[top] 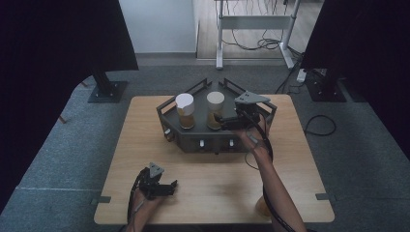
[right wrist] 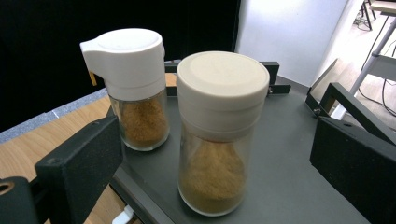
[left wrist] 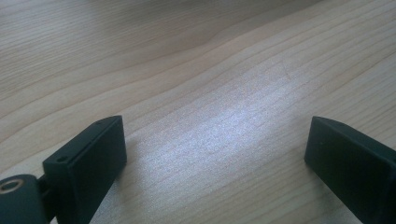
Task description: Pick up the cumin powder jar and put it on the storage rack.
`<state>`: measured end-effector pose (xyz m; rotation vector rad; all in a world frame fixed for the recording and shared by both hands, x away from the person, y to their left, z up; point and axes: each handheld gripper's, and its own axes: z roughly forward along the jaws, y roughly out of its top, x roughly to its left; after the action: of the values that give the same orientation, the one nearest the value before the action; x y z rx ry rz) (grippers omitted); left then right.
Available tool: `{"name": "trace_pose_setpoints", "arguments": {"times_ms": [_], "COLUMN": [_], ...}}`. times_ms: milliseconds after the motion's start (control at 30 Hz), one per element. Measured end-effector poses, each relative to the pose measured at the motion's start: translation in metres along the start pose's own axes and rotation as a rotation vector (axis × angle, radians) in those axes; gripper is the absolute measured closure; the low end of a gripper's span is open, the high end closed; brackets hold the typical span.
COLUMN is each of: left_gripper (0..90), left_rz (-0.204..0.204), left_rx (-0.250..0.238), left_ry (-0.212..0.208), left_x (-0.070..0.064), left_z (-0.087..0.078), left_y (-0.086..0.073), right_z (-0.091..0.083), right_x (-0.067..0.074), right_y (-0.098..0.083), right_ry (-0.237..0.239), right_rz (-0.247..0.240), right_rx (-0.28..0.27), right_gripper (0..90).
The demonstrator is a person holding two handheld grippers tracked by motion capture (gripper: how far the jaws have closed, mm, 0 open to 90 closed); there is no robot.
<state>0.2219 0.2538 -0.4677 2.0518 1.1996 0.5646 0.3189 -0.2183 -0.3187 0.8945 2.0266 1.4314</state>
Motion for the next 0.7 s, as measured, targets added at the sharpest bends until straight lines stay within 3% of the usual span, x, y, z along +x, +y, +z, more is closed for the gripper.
{"name": "trace_pose_setpoints", "arguments": {"times_ms": [700], "left_gripper": [4.9], "left_rz": [-0.001], "left_rx": [0.001], "left_ry": [0.001], "left_x": [0.000], "left_z": [0.000], "left_y": [0.000], "right_z": [-0.024], "right_x": [-0.003], "right_y": [-0.015], "right_ry": [-0.012], "right_rz": [-0.014], "right_rx": [-0.011], "right_gripper": [3.2]}}
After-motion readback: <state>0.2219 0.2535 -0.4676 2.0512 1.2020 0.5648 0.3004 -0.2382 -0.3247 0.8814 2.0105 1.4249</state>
